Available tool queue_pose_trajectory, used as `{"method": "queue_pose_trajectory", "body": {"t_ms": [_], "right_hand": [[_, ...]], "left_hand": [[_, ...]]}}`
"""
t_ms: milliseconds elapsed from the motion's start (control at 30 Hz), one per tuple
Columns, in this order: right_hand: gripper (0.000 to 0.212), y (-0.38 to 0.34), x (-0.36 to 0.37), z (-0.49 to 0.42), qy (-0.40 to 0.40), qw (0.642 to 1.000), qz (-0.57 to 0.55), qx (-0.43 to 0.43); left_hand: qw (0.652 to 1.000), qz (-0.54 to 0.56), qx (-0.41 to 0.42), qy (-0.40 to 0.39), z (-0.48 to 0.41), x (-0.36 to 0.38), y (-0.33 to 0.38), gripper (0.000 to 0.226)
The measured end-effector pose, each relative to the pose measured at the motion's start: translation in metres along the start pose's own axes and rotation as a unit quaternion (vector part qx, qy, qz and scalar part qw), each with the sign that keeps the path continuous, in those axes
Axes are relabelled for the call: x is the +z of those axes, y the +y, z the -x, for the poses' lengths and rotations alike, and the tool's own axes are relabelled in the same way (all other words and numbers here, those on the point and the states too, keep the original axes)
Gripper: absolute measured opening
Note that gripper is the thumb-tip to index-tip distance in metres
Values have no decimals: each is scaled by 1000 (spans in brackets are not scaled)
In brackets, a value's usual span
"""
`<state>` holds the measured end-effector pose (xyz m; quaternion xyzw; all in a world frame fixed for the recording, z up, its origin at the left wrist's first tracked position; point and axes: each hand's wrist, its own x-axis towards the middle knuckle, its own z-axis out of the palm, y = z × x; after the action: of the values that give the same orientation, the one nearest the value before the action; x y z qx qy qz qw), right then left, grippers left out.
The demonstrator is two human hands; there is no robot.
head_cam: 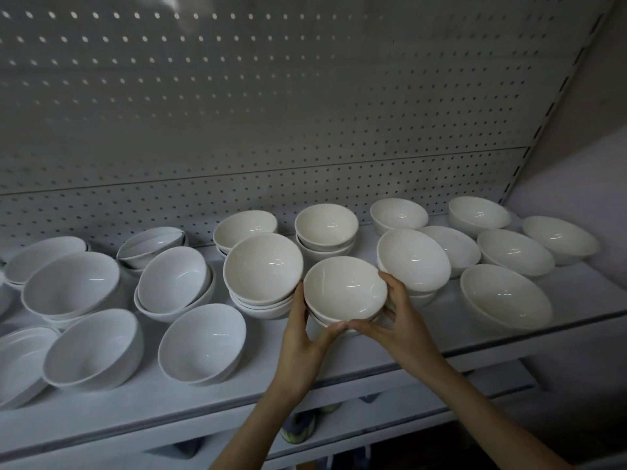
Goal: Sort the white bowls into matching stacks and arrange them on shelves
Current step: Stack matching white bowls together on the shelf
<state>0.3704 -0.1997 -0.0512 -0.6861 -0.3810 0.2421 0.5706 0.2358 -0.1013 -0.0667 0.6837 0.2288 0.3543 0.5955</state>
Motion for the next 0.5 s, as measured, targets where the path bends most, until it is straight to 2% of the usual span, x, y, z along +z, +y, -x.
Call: {"method": "queue_pose_trajectory", "body": {"t_ms": [200,500], "right_hand": [[108,7,7,2,25,999,-14,16],[95,8,13,4,47,998,-45,-23]], "left_hand": [[1000,-3,-2,22,1,-1,-6,71],[1000,1,-7,26,2,1,-7,73]]}}
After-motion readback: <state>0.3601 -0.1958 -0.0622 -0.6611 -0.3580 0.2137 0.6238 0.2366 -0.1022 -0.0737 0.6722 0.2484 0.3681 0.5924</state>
